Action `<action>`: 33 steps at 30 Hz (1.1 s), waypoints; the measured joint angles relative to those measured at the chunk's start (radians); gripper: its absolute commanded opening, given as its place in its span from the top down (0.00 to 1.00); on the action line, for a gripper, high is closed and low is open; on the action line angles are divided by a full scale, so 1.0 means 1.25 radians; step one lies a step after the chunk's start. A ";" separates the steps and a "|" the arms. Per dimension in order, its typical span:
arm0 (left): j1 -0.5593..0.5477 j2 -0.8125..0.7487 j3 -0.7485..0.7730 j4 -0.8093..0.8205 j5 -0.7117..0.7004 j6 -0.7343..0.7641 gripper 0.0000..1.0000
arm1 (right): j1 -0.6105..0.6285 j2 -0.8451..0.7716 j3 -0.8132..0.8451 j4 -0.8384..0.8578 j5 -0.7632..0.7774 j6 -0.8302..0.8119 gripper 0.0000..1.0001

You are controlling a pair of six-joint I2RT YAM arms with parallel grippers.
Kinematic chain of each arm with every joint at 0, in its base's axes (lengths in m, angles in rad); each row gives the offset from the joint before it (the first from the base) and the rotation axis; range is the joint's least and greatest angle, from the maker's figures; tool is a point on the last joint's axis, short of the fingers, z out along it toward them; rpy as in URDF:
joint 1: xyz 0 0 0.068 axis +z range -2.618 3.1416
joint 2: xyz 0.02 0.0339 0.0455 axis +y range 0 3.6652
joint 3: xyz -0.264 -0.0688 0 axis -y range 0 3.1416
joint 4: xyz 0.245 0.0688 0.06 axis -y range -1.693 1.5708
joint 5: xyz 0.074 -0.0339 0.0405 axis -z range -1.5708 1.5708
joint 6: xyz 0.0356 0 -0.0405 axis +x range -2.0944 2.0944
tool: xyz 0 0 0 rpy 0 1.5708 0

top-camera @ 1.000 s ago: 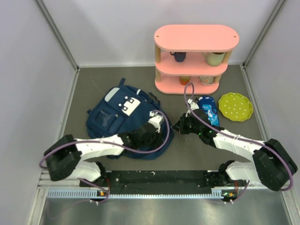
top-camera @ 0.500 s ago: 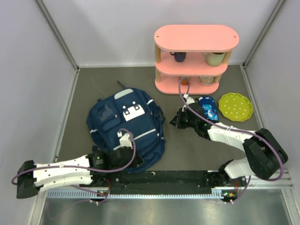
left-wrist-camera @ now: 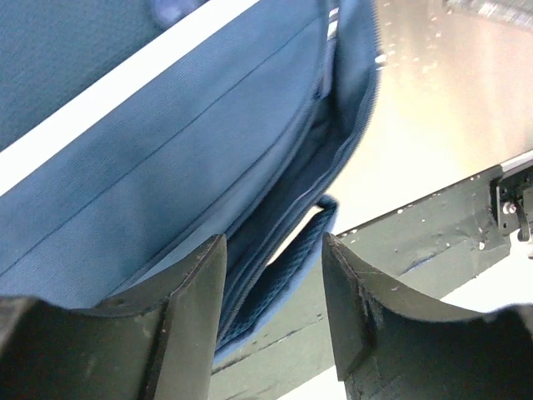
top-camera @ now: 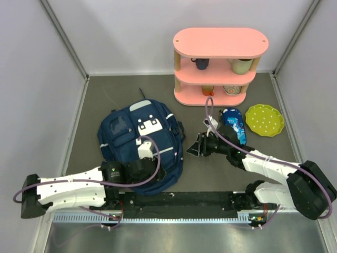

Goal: Pack the student bag
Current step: Zip the student bag at the center of the board.

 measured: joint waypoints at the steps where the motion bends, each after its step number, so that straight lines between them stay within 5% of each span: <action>1: 0.000 0.027 0.020 0.013 0.000 0.023 0.45 | 0.003 -0.016 -0.011 0.001 -0.021 -0.006 0.51; 8: 0.000 0.184 0.085 0.137 0.023 0.169 0.38 | 0.008 -0.059 -0.057 0.006 -0.126 -0.065 0.49; 14: 0.000 0.294 0.102 0.198 0.040 0.222 0.40 | 0.009 0.052 -0.055 0.038 -0.192 -0.139 0.45; 26: 0.002 0.294 0.066 0.203 0.020 0.180 0.93 | 0.012 0.181 -0.049 0.176 -0.292 -0.177 0.43; 33: 0.005 0.211 -0.005 0.200 0.018 0.138 1.00 | 0.027 0.233 0.001 0.229 -0.316 -0.196 0.44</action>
